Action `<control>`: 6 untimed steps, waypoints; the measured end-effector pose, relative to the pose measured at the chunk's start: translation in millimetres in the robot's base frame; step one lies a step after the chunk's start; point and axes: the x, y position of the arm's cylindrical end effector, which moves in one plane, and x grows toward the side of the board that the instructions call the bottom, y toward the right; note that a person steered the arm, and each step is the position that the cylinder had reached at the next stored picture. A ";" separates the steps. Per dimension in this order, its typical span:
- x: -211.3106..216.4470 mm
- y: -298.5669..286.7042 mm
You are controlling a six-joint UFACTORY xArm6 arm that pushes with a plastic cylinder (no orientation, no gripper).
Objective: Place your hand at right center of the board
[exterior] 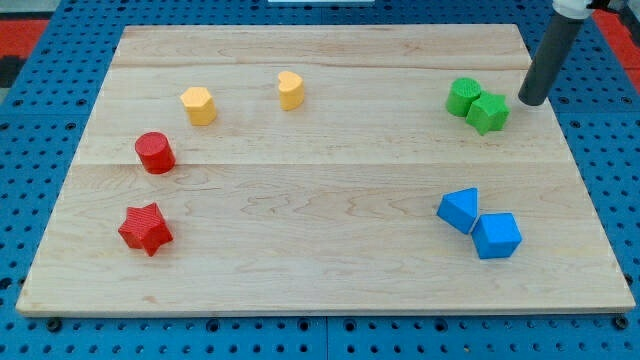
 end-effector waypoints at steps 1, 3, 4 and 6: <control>-6.1 0.0; -6.9 0.0; -6.6 2.0; 80.4 4.4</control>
